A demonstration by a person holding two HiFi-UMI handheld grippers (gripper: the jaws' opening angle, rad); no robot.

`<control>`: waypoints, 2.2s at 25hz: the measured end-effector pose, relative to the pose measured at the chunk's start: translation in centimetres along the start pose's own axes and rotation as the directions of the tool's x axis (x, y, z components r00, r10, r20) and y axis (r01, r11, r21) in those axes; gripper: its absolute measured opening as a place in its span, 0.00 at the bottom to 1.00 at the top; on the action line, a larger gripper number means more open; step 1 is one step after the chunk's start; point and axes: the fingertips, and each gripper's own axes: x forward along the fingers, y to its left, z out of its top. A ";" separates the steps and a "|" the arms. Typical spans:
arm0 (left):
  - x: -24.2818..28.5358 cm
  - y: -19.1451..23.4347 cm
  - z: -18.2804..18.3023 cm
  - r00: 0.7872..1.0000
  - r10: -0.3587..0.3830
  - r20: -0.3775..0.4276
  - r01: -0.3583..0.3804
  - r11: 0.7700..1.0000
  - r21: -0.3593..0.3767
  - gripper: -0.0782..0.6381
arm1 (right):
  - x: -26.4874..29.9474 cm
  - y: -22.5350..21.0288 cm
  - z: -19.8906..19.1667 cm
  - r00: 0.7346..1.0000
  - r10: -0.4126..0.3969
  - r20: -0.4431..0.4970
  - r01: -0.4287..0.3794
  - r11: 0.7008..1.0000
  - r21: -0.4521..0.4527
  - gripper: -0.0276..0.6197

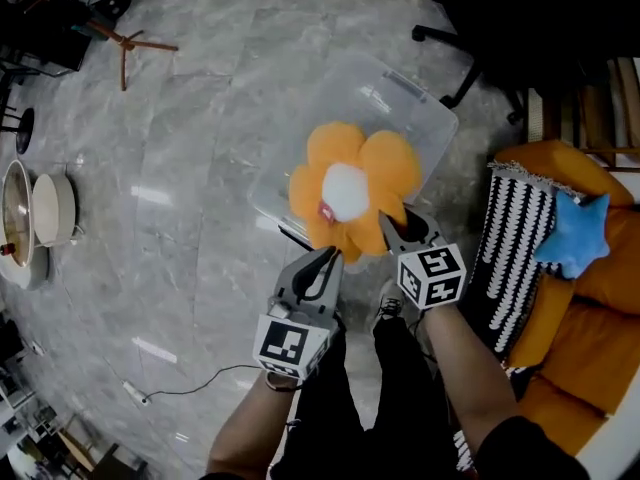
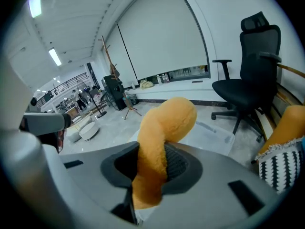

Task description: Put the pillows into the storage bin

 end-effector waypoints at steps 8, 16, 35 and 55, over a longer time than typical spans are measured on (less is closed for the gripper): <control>2.5 4.8 -8.5 0.999 0.006 -0.053 -0.011 0.996 -0.088 0.21 | 8.5 -1.1 -8.2 0.996 0.004 -0.084 -0.003 1.000 0.013 0.22; 2.1 7.5 -11.6 0.997 0.027 -0.075 -0.038 0.989 -0.143 0.24 | 13.8 -0.4 -11.7 0.990 -0.010 -0.143 0.014 0.999 0.032 0.49; -0.1 0.9 1.7 1.000 -0.012 0.020 0.013 0.999 -0.035 0.24 | 1.8 1.5 0.8 0.998 0.063 0.007 -0.063 0.997 0.033 0.49; -8.6 -14.4 27.0 0.941 -0.172 0.291 0.098 0.963 0.252 0.24 | -27.5 4.6 25.6 0.896 0.013 0.444 0.053 0.989 -0.135 0.50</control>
